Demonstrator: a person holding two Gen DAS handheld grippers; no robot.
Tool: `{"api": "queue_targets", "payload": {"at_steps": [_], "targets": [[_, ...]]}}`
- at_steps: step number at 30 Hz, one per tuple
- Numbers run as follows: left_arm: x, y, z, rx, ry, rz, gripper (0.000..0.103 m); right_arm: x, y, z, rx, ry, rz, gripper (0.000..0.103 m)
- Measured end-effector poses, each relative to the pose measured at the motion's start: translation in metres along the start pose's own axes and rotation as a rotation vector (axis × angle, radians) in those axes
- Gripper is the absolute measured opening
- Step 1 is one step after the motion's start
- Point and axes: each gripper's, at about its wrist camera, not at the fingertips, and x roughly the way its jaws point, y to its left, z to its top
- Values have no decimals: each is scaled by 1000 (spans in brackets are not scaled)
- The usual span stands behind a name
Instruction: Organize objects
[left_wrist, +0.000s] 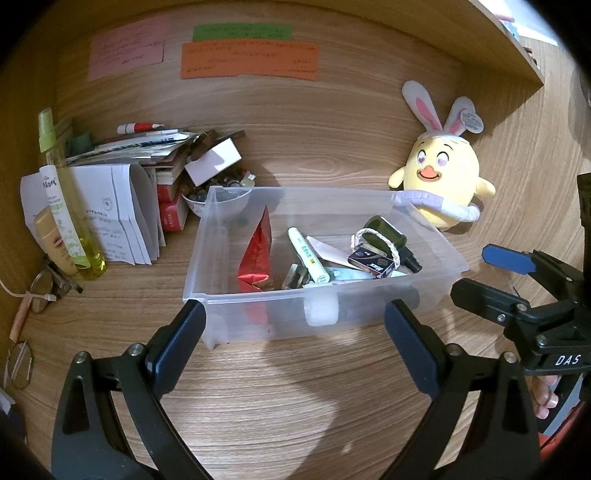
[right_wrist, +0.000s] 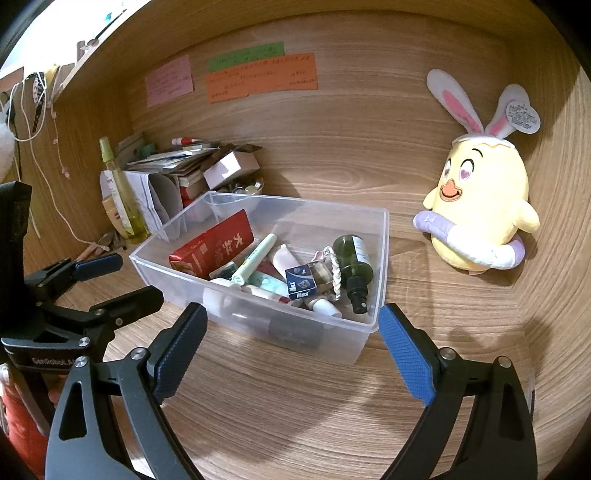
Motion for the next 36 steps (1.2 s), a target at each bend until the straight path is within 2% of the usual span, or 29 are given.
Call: {"api": "queue_targets", "payload": {"at_steps": [36], "targets": [[1,-4,-3,9,11,-30,98,1,-1,-1,20,12,7,93]]}}
